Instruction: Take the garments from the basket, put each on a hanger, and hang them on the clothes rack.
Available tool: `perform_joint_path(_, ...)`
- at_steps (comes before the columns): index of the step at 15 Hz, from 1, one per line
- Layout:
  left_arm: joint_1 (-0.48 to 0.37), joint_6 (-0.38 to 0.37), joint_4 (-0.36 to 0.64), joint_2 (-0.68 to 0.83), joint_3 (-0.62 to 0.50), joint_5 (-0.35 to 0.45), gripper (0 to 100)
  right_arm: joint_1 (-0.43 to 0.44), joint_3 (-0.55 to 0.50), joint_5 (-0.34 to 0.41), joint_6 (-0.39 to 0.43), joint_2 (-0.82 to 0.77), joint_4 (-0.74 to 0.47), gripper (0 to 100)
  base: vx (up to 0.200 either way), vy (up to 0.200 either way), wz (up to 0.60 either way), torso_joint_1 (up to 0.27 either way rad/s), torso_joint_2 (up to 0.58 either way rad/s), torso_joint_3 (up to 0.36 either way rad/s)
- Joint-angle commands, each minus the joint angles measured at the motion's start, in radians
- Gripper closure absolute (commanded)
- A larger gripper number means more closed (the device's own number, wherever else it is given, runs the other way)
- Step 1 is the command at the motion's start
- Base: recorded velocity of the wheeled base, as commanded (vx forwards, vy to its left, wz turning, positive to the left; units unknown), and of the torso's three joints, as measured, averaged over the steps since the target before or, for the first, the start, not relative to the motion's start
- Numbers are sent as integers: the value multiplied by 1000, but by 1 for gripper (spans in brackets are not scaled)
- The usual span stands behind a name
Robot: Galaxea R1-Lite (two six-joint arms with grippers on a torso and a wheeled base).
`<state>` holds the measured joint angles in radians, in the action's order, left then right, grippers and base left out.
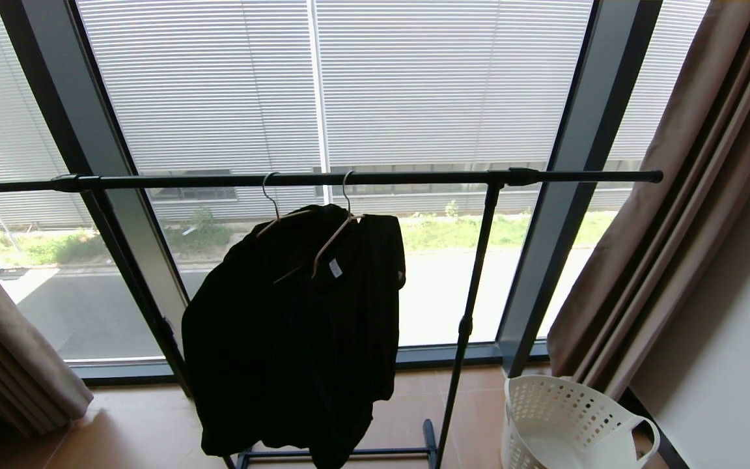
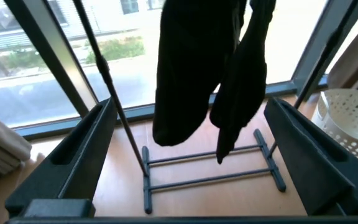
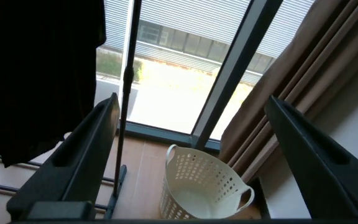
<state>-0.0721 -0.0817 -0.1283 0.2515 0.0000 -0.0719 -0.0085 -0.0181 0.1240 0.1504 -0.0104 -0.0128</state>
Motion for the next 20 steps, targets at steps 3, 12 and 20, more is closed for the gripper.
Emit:
perform_joint_path(3, 126, -1, 1, -166, 0, 26, 0, 2, -2, 34, -9, 10, -1, 0, 0, 0, 0, 0, 0, 0)
perform_joint_path(12, 64, 62, 9, -239, 0, 1, 0, 2, 18, -20, -77, 10, 20, 0, 0, 0, 0, 0, 0, 0)
perform_joint_path(20, 64, 128, 30, -241, 0, -22, 0, 2, 18, -37, -109, 10, 20, 0, 0, 0, 0, 0, 0, 0)
